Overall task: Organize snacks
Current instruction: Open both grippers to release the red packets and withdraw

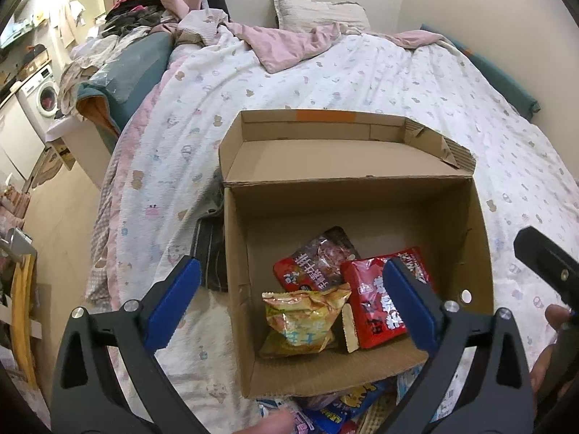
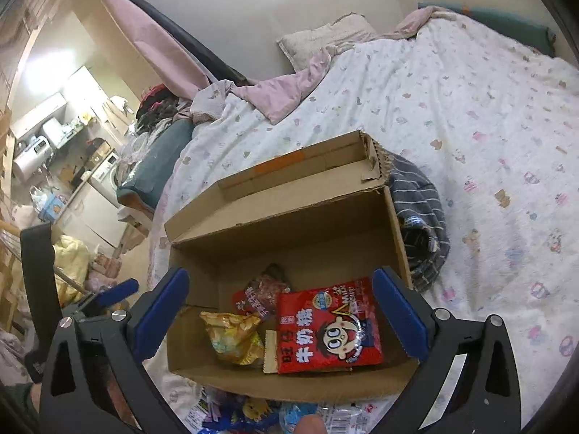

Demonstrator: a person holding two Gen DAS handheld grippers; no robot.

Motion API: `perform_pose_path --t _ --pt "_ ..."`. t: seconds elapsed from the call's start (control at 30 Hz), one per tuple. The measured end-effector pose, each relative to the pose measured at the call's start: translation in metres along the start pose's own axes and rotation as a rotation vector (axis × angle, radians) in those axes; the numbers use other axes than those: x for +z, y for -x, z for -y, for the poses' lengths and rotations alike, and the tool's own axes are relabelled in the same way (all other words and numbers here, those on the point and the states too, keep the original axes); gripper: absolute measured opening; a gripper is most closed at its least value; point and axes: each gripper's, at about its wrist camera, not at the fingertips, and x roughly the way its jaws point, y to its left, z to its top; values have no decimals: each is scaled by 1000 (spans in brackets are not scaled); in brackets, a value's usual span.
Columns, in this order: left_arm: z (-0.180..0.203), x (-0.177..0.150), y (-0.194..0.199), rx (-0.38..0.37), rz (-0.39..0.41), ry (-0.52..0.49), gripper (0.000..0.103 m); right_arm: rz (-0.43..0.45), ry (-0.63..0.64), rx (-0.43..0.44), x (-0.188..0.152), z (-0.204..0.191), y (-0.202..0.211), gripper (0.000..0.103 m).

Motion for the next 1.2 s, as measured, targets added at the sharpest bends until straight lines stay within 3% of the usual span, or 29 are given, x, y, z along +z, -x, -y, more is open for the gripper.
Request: perform_pose_path --t 0.07,0.17,0.5,1.2 --pt "-2 -2 9 -31 13 6 100 11 12 -6 -2 -3 6 103" --pt "-5 -6 23 -8 47 0 100 26 13 -5 -4 -5 15 103" --pt "-16 -27 46 -37 53 -17 103 124 58 -23 -18 -12 65 103" --pt "-32 -94 74 24 2 6 103 45 81 -109 -81 -21 94 103"
